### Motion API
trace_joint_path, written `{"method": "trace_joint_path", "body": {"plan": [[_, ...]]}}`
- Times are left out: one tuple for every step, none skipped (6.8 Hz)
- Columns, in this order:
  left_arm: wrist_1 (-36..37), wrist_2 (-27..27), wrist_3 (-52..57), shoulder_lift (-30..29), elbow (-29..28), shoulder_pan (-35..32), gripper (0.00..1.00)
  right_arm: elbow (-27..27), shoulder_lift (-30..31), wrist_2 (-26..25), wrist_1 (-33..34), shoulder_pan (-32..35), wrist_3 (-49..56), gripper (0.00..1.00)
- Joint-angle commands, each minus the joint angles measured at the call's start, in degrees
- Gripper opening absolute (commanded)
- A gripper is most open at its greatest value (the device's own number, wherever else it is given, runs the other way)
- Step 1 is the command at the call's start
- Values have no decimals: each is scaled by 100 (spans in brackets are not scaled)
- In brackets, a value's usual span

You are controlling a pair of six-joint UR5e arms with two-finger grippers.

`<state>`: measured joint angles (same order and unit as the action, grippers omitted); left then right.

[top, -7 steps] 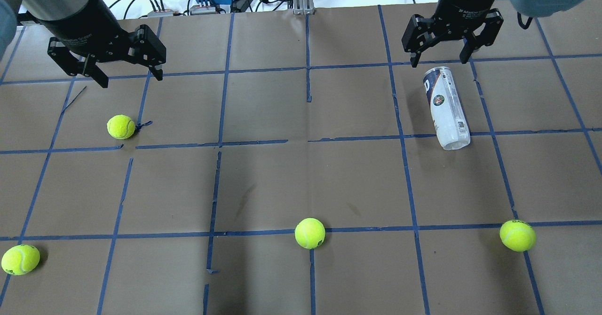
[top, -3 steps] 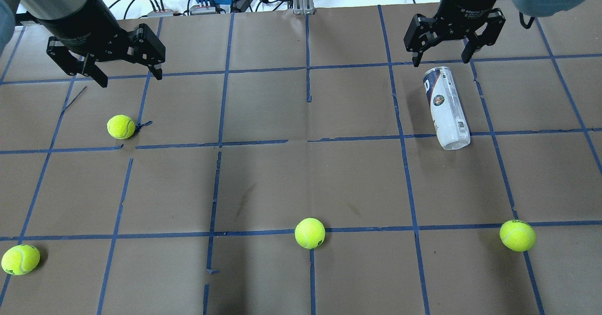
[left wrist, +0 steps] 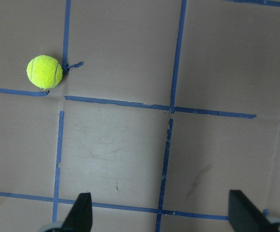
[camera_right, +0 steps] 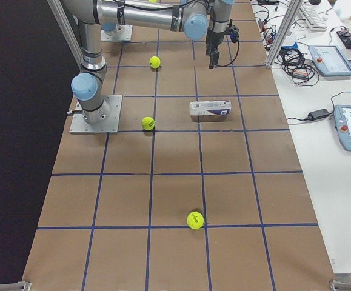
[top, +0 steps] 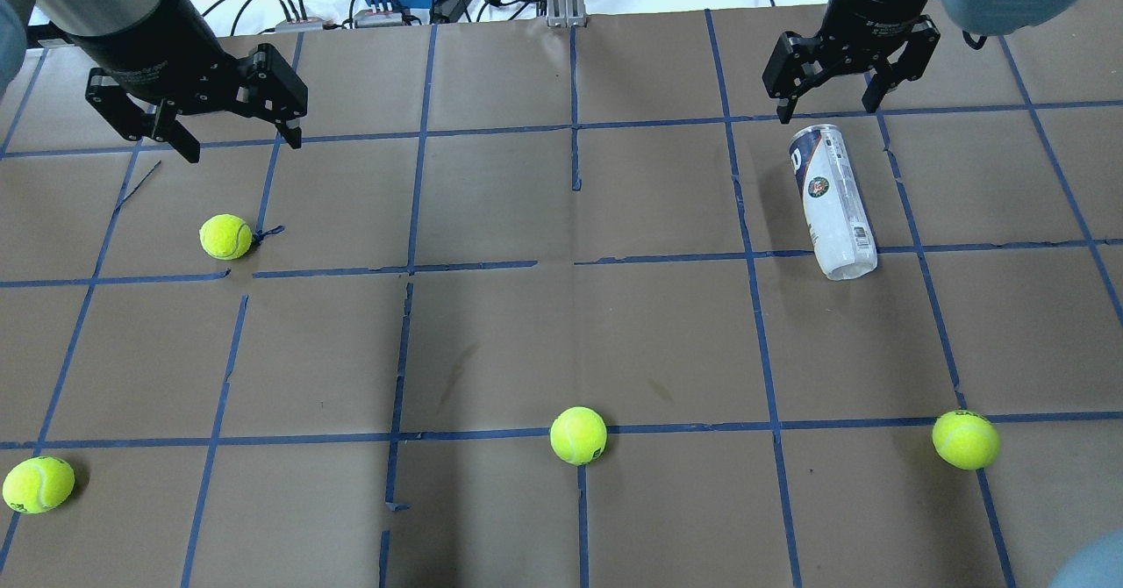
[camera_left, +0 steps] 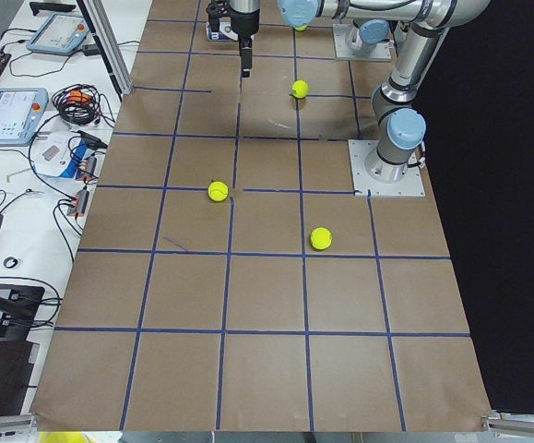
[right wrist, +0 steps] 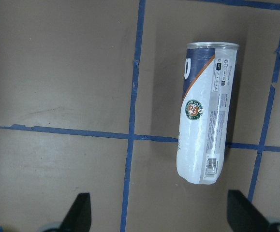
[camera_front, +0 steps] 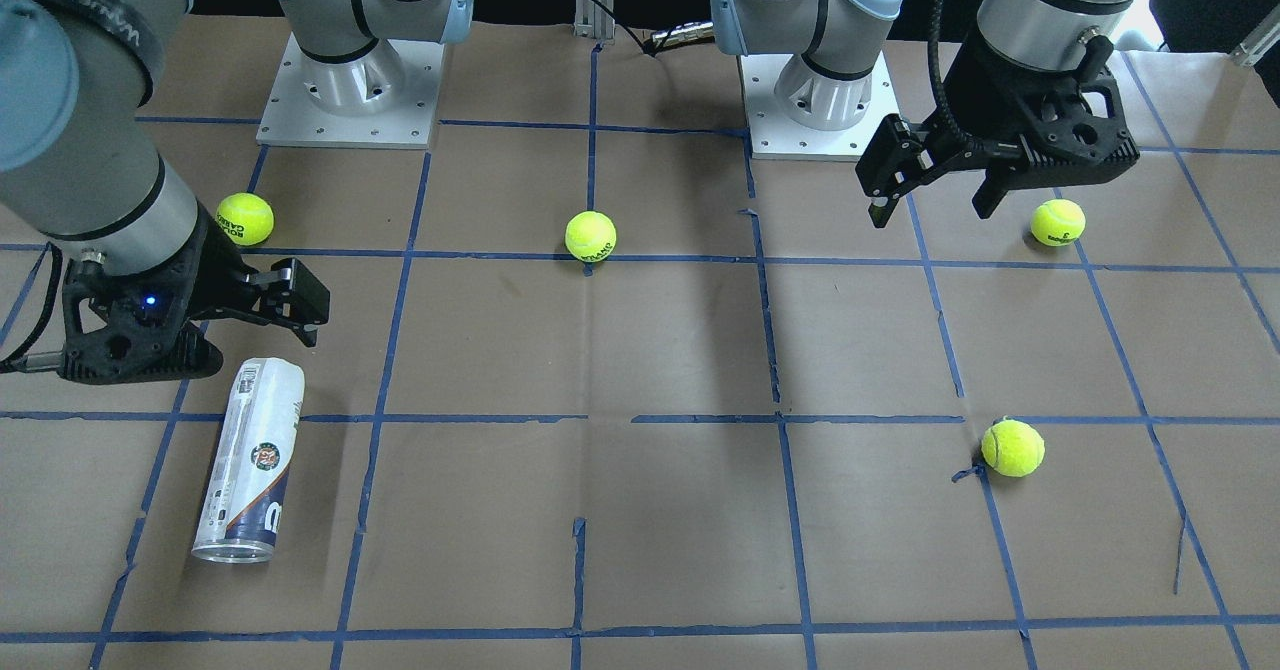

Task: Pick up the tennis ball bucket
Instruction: 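Lower the right gripper onto the white tube's open end and grasp it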

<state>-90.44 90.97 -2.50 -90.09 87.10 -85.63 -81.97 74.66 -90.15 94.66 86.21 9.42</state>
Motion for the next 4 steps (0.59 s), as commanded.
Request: {"method": "trace_joint_path", "body": {"plan": [[0, 0, 4, 0, 0, 3, 100, -239, -354, -2, 602, -279, 95, 100], [0, 0, 4, 0, 0, 3, 100, -553, -591, -63, 1198, -429, 95, 100], [0, 0, -4, 0, 0, 3, 100, -757, -698, -133, 1561, -491, 95, 100], [0, 0, 4, 0, 0, 3, 100, -794, -795, -143, 1730, -492, 87, 100]]}}
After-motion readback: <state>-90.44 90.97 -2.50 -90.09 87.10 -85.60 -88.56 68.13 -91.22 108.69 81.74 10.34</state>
